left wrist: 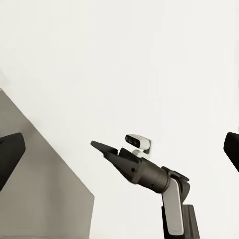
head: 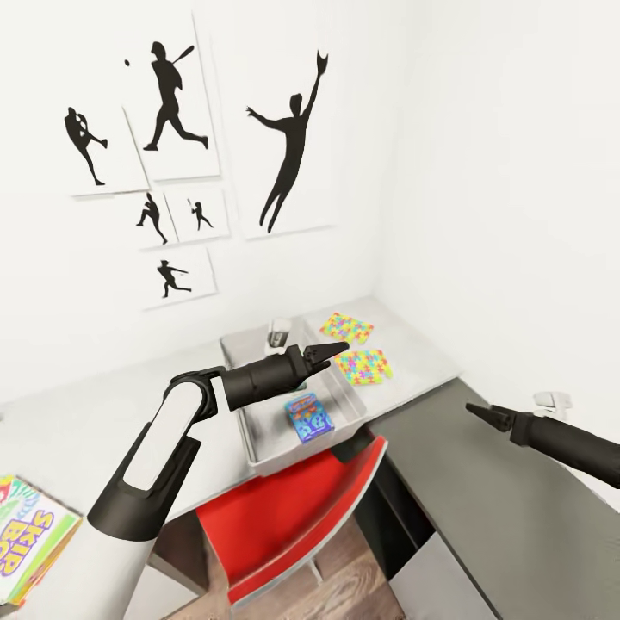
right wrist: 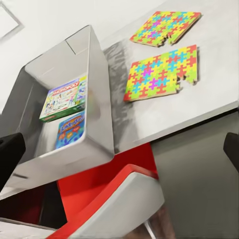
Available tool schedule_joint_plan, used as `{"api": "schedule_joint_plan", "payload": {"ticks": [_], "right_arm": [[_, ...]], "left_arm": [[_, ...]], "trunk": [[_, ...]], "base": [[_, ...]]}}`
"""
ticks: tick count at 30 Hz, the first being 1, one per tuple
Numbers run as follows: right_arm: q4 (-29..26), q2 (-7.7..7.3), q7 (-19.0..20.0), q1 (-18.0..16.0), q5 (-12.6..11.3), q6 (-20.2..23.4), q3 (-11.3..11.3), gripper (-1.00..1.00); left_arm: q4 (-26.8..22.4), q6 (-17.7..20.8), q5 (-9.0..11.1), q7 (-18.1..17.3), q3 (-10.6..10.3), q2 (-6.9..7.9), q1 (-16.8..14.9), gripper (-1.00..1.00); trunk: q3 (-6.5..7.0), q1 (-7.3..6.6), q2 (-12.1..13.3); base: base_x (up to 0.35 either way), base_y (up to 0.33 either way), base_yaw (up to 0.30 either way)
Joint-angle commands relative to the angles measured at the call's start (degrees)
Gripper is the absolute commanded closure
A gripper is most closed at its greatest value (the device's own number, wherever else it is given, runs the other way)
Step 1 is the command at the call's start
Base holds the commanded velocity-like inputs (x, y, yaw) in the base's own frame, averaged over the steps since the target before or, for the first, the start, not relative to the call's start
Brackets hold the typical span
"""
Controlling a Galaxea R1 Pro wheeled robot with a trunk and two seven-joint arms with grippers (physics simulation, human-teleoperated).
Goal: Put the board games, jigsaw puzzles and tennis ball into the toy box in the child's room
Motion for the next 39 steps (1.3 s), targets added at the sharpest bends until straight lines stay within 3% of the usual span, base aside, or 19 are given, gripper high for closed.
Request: {"api": "schedule_joint_plan", "payload": {"ticks": [1, 13, 39], "right_arm": [[-0.01, 0.01, -0.02, -0.05, -0.31, 0.51, 0.21, -1.00], [-0.01, 0.05, 0.00, -0.03, -0.31, 0.51, 1.01, -1.00], [-0.01, 0.02, 0.01, 0.00, -0.31, 0.51, 0.92, -1.00]], "left_arm": [[-0.03, 0.09, 0.36, 0.32, -0.04, 0.02, -0.06, -1.00], [-0.01, 0.03, 0.34, 0.32, -0.02, 0.00, -0.06, -1.00], [-0.01, -0.09, 0.32, 0.39, 0.05, 0.00, -0.06, -1.00]], "trunk": [[-0.01, 0.01, -0.10], [1.10, 0.01, -0.10], [3.52, 0.01, -0.10]], "base": [[-0.220, 0.000, 0.000], [-0.163, 0.000, 0.000], [-0.025, 0.003, 0.000]]}}
